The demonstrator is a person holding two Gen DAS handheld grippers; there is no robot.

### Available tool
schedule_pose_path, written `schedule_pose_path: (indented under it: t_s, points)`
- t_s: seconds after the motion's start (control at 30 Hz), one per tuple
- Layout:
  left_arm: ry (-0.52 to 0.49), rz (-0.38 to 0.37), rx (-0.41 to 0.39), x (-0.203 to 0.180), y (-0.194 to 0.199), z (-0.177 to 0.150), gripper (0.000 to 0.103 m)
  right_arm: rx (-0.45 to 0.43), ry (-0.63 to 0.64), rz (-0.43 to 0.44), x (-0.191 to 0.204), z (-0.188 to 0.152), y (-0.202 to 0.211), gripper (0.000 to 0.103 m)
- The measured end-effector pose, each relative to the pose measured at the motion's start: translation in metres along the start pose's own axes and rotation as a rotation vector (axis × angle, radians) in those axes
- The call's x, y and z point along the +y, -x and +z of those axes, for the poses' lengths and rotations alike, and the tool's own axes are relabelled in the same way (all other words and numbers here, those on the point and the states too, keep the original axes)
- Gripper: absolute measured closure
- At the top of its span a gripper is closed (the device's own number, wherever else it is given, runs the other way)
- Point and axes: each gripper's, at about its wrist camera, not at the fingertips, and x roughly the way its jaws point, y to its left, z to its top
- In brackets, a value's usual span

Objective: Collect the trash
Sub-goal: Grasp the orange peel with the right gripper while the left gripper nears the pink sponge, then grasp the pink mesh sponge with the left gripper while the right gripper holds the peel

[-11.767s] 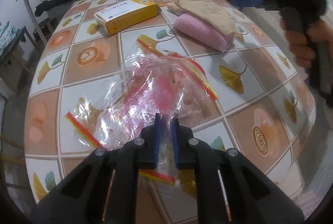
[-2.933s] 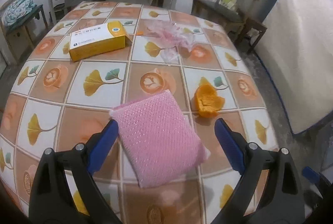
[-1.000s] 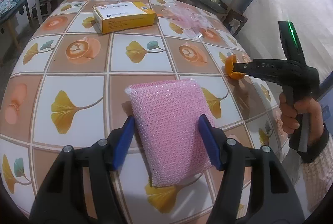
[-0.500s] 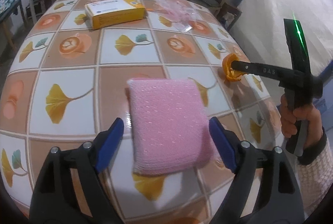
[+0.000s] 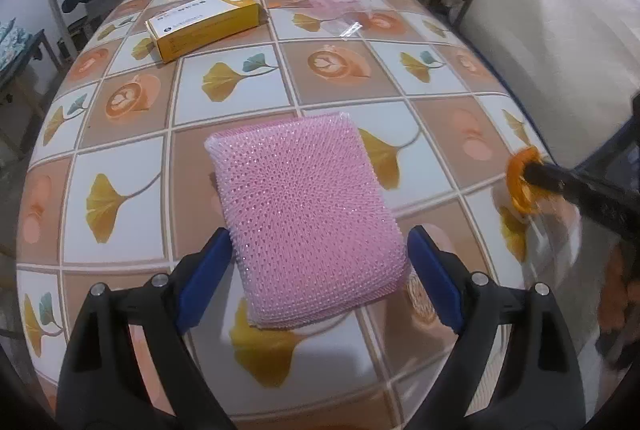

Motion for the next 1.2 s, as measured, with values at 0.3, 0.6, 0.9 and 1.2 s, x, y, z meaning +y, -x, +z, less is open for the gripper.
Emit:
schedule_pose_path:
  t_s: [0.3,0.6,0.9,1.2]
  points:
    - [0.067,0.016,-0.026,0.005,0.01,0.014,0.013,-0.004,-0.016,0.027,0.001,-0.003,-0.002,0.095]
    - [0.177,0.049,-0.052,0.015,0.006,0.026,0.011,0.0,-0.022,0.035,0.001,-0.004,-0.004,0.095]
    - [0.103,0.137,-0.005,0.0,-0.02,0.028,0.011,0.002,-0.045,0.04,-0.004,-0.007,-0.004,0.094]
    - [0.056,0.149,0.015,-0.002,-0.028,0.021,0.011,-0.001,-0.058,0.04,-0.009,-0.004,-0.004,0.094]
